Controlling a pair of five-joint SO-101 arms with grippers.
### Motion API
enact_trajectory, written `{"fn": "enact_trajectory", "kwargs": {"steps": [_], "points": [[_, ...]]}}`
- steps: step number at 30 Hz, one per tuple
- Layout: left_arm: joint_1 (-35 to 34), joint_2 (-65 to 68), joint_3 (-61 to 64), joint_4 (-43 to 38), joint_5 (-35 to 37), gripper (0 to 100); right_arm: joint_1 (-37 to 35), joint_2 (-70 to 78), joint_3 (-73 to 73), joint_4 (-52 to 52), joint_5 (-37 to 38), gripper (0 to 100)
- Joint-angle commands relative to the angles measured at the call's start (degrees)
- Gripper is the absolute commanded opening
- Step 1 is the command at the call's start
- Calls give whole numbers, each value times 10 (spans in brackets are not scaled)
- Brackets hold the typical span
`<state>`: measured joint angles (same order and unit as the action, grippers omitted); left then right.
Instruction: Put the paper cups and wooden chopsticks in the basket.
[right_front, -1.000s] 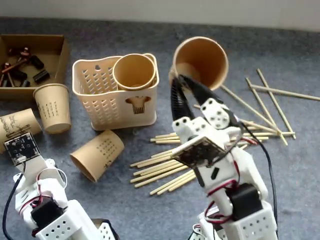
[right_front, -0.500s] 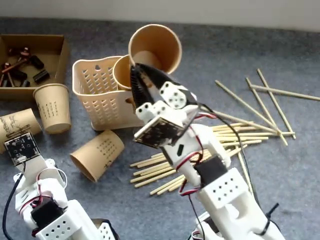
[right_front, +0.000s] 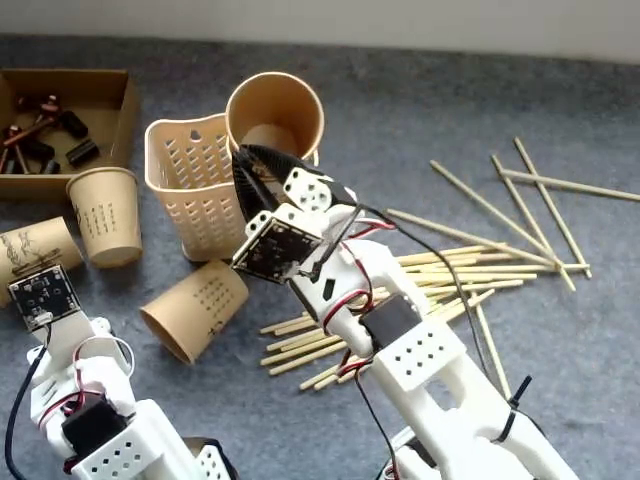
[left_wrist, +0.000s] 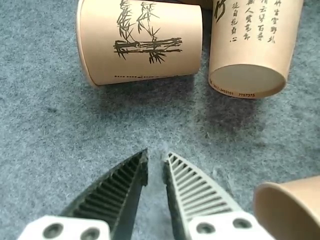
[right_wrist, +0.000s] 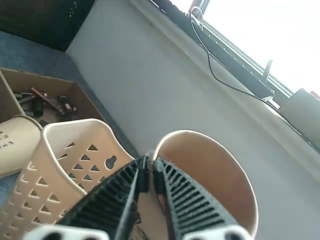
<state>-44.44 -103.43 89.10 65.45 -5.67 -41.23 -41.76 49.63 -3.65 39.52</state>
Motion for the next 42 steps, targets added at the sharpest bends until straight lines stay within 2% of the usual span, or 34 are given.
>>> {"fn": "enact_trajectory", "kwargs": {"steps": [1,18,24,33,36,42], "points": [[17,-2,-2,-13,3,71,-7,4,-4,-17,8,5],[17,-2,-2,-13,3,71,-3,98,-7,-17,5,11],[17,-2,-2,-13,3,71,13,102,-8,-17,5,159],[18,-2,7,-22,-24,71,24,75,-71,-17,7,159],[18,-2,7,-23,-24,71,24,44,-77,-17,7,135],[18,-2,7,-23,-24,71,25,-2,-74,-17,8,2]]}}
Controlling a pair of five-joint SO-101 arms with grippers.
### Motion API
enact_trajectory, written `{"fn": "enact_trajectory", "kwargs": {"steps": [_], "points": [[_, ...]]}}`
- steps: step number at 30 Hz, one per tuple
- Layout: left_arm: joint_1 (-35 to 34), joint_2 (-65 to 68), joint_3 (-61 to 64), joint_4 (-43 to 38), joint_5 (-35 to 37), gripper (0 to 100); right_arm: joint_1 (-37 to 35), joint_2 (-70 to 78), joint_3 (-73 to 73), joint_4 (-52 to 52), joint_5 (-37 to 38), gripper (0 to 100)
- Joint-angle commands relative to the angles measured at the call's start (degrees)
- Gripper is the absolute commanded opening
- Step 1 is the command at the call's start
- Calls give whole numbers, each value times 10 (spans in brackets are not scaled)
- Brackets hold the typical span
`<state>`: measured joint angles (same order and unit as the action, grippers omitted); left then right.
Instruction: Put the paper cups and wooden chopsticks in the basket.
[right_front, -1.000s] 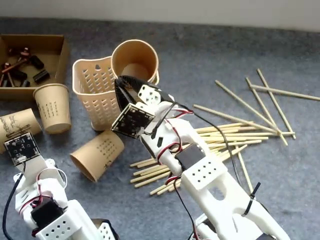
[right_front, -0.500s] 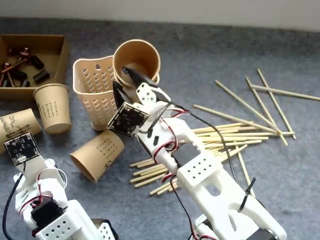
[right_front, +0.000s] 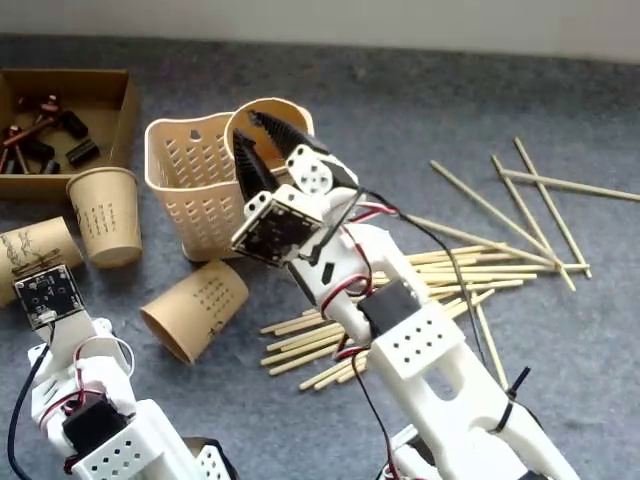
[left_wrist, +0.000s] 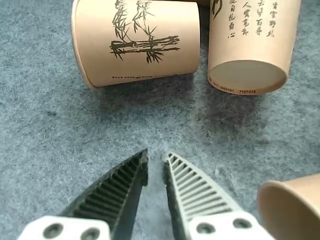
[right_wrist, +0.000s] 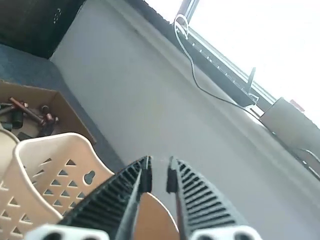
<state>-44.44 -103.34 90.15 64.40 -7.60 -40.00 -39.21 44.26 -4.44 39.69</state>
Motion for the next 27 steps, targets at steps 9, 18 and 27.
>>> {"fn": "enact_trajectory", "kwargs": {"steps": [9,18,27], "points": [[18,-3,-3,-12,-4,71,25,-27,24,-9,6,6],[18,-3,-3,-11,-4,71,44,60,94,-9,4,6],[18,-3,-3,-11,-4,71,43,22,93,-9,4,6]]}}
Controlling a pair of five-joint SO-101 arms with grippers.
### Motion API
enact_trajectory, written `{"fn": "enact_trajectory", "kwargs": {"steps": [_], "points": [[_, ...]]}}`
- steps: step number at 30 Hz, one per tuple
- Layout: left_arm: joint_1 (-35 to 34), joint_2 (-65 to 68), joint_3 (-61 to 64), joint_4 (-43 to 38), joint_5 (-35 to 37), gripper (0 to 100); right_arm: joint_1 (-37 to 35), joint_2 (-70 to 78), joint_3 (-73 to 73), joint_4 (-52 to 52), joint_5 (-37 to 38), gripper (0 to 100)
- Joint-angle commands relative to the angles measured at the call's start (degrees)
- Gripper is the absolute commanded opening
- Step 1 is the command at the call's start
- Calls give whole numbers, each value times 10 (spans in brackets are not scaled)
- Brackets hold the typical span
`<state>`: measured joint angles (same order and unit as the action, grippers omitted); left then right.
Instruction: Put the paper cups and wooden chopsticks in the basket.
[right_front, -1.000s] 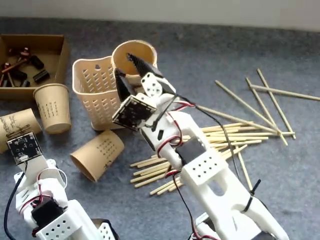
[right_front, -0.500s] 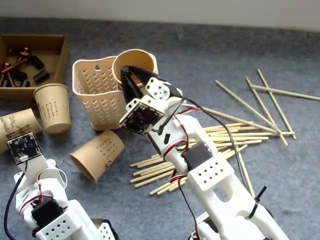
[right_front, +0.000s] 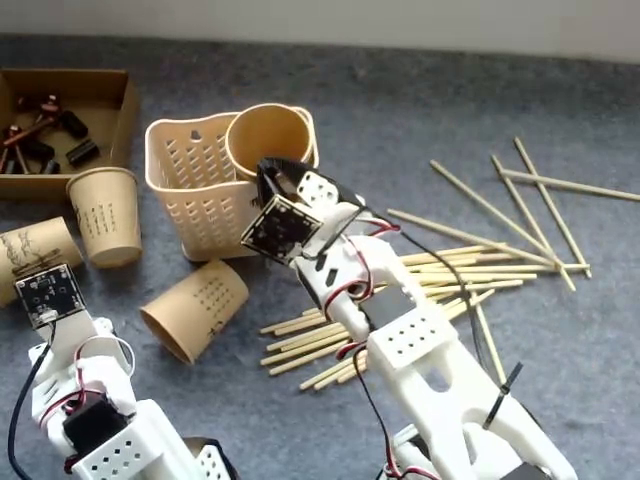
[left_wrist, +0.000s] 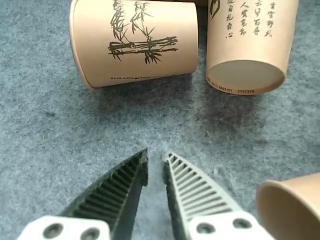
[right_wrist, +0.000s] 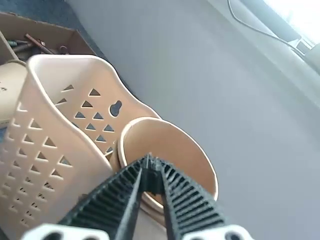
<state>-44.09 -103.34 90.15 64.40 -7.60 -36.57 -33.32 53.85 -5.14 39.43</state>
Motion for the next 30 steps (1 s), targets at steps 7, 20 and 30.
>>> {"fn": "enact_trajectory", "kwargs": {"steps": [7,20,30], "points": [[15,-3,-3,-11,-4,71,-4,-184,15,7,6,6],[15,-3,-3,-11,-4,71,-7,-539,221,157,5,6],[15,-3,-3,-11,-4,71,104,-726,393,202,-22,5]]}}
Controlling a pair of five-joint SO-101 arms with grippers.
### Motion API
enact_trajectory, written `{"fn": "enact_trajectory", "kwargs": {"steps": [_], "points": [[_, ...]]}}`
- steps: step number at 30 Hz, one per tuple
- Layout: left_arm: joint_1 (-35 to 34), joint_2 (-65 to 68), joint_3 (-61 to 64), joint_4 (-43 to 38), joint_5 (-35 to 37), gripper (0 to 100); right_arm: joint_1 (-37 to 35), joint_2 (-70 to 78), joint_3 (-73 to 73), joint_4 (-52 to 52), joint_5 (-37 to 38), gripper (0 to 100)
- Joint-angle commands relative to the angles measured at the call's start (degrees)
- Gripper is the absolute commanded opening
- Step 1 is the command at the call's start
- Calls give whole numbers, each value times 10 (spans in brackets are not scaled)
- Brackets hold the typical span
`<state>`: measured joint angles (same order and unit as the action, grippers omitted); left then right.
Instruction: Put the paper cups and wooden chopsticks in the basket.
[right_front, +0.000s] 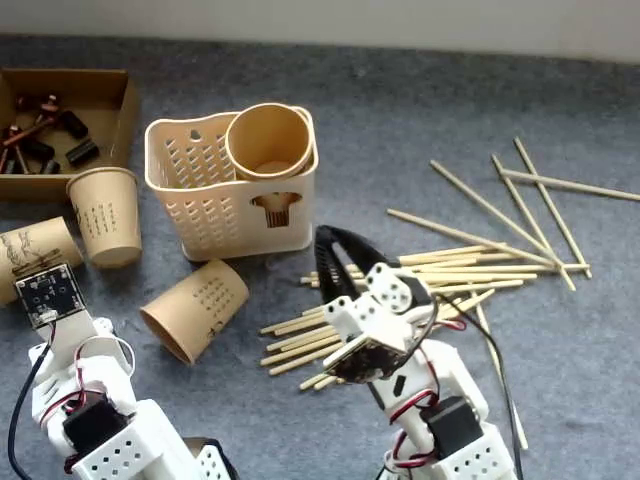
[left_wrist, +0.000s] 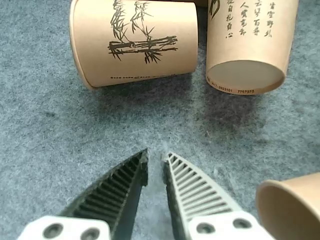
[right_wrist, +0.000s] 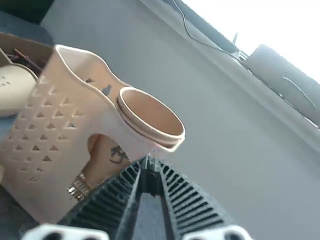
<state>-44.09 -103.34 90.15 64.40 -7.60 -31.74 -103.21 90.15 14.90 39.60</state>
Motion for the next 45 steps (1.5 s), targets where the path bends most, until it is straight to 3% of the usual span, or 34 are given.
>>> {"fn": "enact_trajectory", "kwargs": {"steps": [1,7,15,21,33,41,45], "points": [[15,-3,-3,-11,-4,71,76,-22,46,1,-48,5],[48,-3,6,-13,-5,71,156,-21,87,1,-186,5],[51,-3,7,-14,-6,71,160,-18,141,94,-288,8],[51,-3,7,-14,-6,71,160,-19,141,176,-293,9],[50,1,-51,-10,-27,70,159,-18,141,197,-291,10],[50,3,-210,70,-89,71,159,-18,141,197,-291,10],[50,5,-259,97,-125,125,159,-18,141,197,-291,10]]}}
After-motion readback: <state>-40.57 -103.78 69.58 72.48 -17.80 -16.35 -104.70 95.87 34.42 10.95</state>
